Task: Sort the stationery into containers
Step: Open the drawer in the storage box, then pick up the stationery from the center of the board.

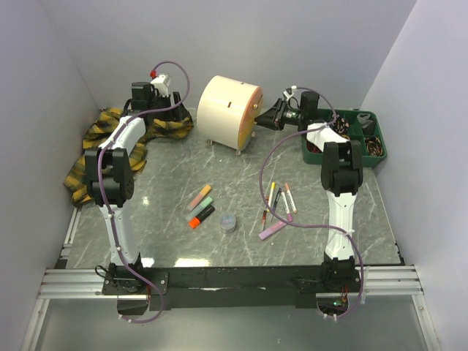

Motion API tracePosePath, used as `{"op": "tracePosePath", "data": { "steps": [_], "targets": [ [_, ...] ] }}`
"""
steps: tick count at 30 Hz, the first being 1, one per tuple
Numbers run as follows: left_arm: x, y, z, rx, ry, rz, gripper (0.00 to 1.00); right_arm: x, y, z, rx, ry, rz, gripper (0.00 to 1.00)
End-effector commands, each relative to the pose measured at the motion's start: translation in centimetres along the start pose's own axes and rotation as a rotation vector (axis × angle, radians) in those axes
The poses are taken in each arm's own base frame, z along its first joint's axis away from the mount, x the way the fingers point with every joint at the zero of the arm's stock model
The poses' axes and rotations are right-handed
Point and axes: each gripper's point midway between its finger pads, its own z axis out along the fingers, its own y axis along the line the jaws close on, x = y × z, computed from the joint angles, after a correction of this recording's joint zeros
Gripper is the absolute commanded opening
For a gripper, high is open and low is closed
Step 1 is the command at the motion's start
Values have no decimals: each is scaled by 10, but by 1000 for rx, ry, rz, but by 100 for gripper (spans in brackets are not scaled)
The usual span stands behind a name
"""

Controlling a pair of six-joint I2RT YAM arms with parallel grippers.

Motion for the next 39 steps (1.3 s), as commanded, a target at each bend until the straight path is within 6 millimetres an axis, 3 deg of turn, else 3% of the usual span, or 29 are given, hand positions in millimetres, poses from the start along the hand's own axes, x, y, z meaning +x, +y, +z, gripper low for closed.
{"op": "tracePosePath", "data": {
  "steps": [1,3,4,5,6,10,19,20,24,28,32,33,34,35,37,39],
  "targets": [
    [-39,-13,-25,0,-88,56,78,-11,19,-33,1,-31,-68,15],
    [-42,-17,-28,7,-95,57,78,-12,14,-45,17,-41,-67,15],
    [-40,-16,-28,7,-96,47,78,-11,21,-48,16,-45,-80,15],
    [-42,-17,-31,10,-102,44,78,-8,20,-50,20,-43,-79,15],
    [-41,-18,-32,15,-99,40,78,-17,15,-65,33,-73,-76,15],
    [-46,-18,-38,8,-112,51,78,-15,22,-82,41,-89,-78,15],
    [-50,-21,-47,3,-122,68,79,-9,16,-96,61,-106,-55,21],
    [-50,-22,-47,2,-122,72,79,-10,17,-96,66,-111,-52,23],
    [-50,-25,-49,2,-123,78,79,-11,15,-100,94,-125,-43,51],
    [-57,-25,-56,-17,-136,88,80,-13,20,-107,100,-128,-74,59],
    [-66,-25,-73,-67,-152,106,82,-10,29,-127,124,-138,-119,62],
    [-68,-25,-78,-80,-157,118,83,-10,37,-139,142,-155,-123,63],
    [-74,-27,-89,-98,-172,128,84,-4,35,-145,155,-154,-131,64],
    [-67,-25,-93,-119,-157,122,84,-2,39,-152,164,-161,-139,64],
    [-74,-27,-115,-167,-184,123,92,7,55,-169,182,-166,-203,64],
    [-55,-30,-124,-167,-155,90,97,25,74,-179,218,-126,-255,67]
  ]
}}
